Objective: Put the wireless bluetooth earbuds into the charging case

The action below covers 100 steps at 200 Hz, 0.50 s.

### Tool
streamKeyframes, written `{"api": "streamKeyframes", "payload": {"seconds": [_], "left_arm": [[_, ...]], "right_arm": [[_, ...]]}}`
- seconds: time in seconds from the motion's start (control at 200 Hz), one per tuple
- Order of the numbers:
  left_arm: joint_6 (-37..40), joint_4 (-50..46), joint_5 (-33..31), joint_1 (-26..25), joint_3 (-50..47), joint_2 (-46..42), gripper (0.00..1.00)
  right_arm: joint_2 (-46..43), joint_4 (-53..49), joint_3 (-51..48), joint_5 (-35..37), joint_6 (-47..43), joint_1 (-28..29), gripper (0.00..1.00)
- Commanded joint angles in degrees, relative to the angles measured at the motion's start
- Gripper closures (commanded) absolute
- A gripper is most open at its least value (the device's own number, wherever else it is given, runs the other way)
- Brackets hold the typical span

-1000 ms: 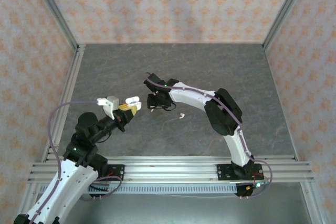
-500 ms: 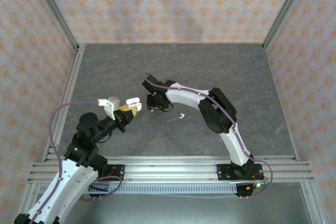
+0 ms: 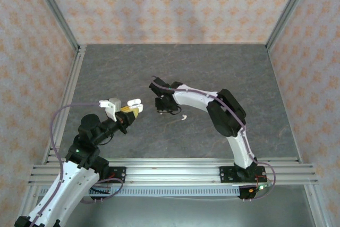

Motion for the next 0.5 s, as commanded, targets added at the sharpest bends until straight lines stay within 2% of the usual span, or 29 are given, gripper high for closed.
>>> {"api": "streamKeyframes", "payload": {"seconds": [0.0,0.095,0.24,0.495], "left_arm": [[-0.3,3.0,-0.3,-0.2,0.0,0.6,1.0],[0.2,2.2,-0.6,-0.2,0.5,0.9,1.0],[0.4,1.9,-1.0,-0.2,0.7,1.6,1.0],[0.9,-0.6,-1.5,-0.2,2.0,0.2,1.0]], "right_arm": [[-4.2,-8.0,-1.4,7.2,-4.3,-1.5,0.79],[-3.3,-13.8,0.3,10.0,-7.7,-2.0,0.78],[2.9,-25.9,8.0,15.0,-11.8,-1.9,0.78],[15.0,-37.8,23.5,18.6,-14.0,-0.5,0.71]]}}
